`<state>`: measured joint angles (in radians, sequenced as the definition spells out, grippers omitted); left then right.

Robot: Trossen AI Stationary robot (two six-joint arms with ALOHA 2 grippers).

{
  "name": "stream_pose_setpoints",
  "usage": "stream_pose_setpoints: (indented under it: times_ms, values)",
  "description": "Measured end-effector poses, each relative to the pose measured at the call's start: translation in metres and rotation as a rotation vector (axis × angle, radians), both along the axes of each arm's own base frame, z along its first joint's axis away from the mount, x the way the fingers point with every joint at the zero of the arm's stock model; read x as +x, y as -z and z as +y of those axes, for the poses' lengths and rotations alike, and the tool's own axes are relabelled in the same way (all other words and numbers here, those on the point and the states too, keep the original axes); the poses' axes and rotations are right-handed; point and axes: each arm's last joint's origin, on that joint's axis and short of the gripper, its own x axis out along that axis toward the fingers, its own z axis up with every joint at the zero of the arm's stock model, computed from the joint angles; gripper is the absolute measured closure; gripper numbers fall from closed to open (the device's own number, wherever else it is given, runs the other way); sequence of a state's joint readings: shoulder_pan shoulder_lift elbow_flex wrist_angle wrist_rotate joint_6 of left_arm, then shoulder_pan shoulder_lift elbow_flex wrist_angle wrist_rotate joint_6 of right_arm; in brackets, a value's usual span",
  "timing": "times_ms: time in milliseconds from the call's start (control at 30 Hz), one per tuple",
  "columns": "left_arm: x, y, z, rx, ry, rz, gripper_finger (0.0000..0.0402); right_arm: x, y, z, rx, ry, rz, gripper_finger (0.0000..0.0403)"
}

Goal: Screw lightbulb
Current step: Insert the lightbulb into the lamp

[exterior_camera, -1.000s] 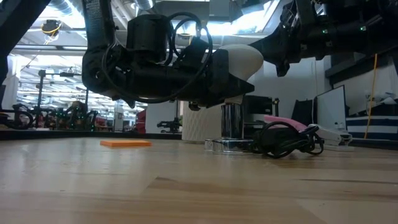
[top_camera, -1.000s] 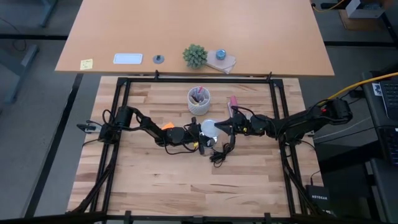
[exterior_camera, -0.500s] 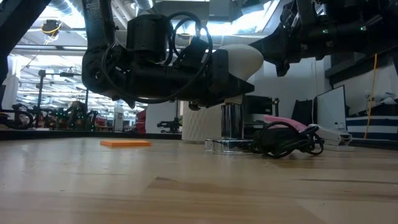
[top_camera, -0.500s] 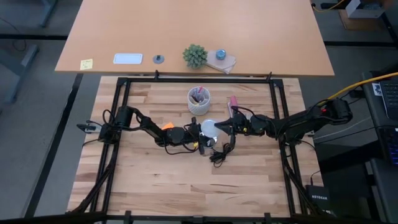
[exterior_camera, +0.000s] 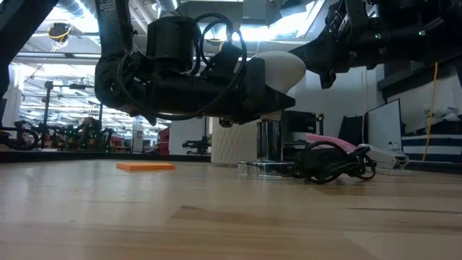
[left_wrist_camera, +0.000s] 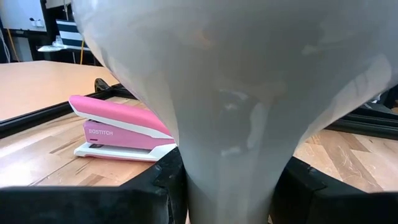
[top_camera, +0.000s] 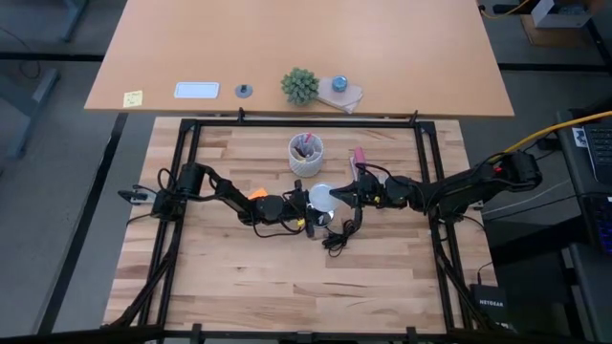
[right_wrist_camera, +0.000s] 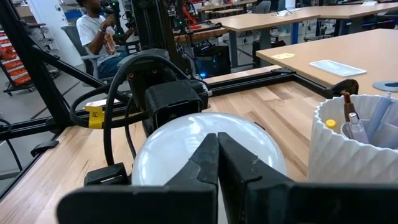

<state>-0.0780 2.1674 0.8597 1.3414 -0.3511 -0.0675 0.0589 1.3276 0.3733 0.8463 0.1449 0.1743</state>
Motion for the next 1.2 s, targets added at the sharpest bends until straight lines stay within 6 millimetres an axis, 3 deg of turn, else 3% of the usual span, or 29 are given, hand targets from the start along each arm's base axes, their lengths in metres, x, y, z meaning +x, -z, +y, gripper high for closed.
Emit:
stream_pose_setpoints:
  times_ms: [1067,1200]
  values:
    - [0.0002,0.0029,0.0008,-0.032,-0.011,0.032,0.0248,0.0000,0.0002,0.0001,0.000,-0.006,0.001,0.0401]
    - [-0.0003,0.0071,0.0009,-0.032,-0.014,0.055,0.0230,0.0000,0.0002,0.0004,0.000,-0.008,0.002,0.0401]
